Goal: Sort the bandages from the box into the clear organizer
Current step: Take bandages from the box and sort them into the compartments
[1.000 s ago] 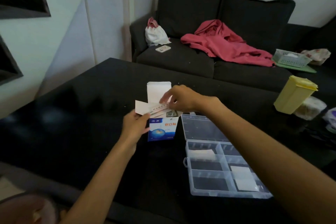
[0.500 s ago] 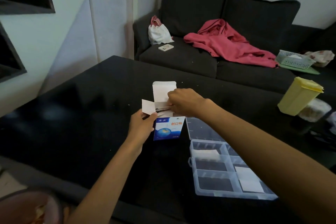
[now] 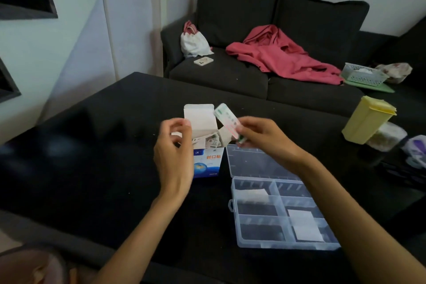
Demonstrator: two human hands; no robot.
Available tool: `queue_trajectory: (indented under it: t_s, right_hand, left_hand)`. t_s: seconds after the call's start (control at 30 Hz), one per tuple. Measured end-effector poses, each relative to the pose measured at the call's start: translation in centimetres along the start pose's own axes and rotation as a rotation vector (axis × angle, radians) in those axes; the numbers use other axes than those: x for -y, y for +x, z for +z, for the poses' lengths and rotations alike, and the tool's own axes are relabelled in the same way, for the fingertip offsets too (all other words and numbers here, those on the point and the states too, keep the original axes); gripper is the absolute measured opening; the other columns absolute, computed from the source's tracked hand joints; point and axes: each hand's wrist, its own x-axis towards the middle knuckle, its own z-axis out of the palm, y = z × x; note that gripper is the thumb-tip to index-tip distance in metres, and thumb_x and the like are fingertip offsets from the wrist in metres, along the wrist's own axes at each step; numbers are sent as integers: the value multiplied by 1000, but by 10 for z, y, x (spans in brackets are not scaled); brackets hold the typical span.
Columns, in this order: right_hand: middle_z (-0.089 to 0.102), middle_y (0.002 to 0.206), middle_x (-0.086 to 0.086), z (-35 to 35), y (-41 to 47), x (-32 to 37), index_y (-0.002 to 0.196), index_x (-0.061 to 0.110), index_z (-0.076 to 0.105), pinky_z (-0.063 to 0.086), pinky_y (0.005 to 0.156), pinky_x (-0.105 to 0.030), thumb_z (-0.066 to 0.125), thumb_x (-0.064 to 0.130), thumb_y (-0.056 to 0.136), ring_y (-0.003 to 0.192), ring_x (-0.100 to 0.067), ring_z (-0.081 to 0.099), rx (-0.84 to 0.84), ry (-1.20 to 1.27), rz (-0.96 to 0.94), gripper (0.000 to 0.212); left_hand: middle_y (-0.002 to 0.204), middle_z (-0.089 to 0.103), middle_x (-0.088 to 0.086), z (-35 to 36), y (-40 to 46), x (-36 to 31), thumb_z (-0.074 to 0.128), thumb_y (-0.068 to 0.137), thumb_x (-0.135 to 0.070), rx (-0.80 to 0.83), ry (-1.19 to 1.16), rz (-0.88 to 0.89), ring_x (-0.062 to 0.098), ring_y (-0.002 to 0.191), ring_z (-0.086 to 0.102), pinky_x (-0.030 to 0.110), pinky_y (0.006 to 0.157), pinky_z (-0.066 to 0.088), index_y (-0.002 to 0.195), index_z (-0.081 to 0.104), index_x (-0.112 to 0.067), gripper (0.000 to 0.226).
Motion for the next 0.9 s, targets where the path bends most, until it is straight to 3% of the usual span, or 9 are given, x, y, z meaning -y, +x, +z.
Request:
queue_trajectory:
  t_s: [0.07, 0.13, 0.2, 0.27, 0.33, 0.5, 0.67, 0.77, 0.9]
  right_hand:
    - [63, 104, 3, -7, -24, -12, 114, 19, 61, 54, 71, -20, 49, 15, 95, 89, -7, 66, 26, 160, 83, 23]
    - [61, 107, 0, -11, -41, -27, 117, 18, 58, 53, 69, -19, 52, 16, 93, 89, -8, 67, 31, 215, 153, 25]
    - [62, 104, -2, -15, -52, -40, 113, 15, 57, 53, 67, -20, 54, 16, 92, 89, -10, 68, 19, 245, 218, 22]
    - [65, 100, -4, -19, -59, -47, 110, 11, 58, 54, 68, -20, 53, 17, 92, 88, -13, 69, 23, 251, 261, 20]
    - [68, 96, -4, -23, -65, -53, 107, 10, 59, 56, 71, -23, 54, 18, 91, 89, -16, 69, 31, 242, 275, 18]
    - [72, 82, 1, -23, -71, -62, 100, 12, 61, 57, 69, -24, 55, 20, 91, 78, -17, 71, 10, 152, 281, 14]
    - [71, 80, 3, -19, -74, -73, 93, 14, 64, 54, 61, -19, 59, 20, 89, 75, -12, 71, 4, 78, 258, 8]
    - [71, 85, 2, -16, -71, -79, 95, 13, 67, 55, 63, -20, 61, 20, 88, 78, -9, 70, -84, 36, 201, 12]
    - [67, 87, 10, -22, -65, -82, 94, 16, 69, 55, 65, -17, 63, 21, 85, 77, -6, 68, -329, -94, 83, 11]
  left_hand:
    - [82, 64, -13, 2, -12, -7, 49, 92, -42, 95, 19, 66, 0, 77, 62, 11, 57, 47, 83, 63, -19, 28]
    - [81, 66, -13, 4, -19, -11, 53, 88, -47, 230, 64, 58, 2, 79, 63, 16, 62, 52, 79, 66, -22, 30]
    - [86, 66, -12, 7, -24, -13, 55, 86, -50, 494, 121, -122, 2, 79, 62, 22, 65, 52, 91, 66, -25, 28]
    - [94, 66, -12, 10, -28, -13, 55, 86, -50, 826, 163, -355, 2, 80, 63, 18, 59, 47, 106, 60, -31, 28]
    - [106, 66, -10, 16, -37, -10, 58, 86, -46, 988, 71, -504, 2, 91, 64, 16, 62, 51, 119, 55, -31, 36]
    - [105, 70, -11, 29, -48, -4, 56, 92, -26, 912, -140, -508, 2, 96, 66, 18, 66, 54, 114, 61, -31, 23]
    - [93, 74, -5, 33, -50, 0, 57, 92, -15, 897, -117, -507, 5, 90, 69, 19, 67, 55, 105, 62, -30, 20]
    - [91, 74, -5, 33, -47, 4, 58, 91, -10, 849, -104, -499, 6, 86, 70, 17, 67, 55, 101, 63, -27, 20]
    - [99, 72, 0, 29, -39, 7, 57, 91, -9, 711, -122, -519, 8, 87, 70, 21, 70, 57, 113, 62, -20, 25]
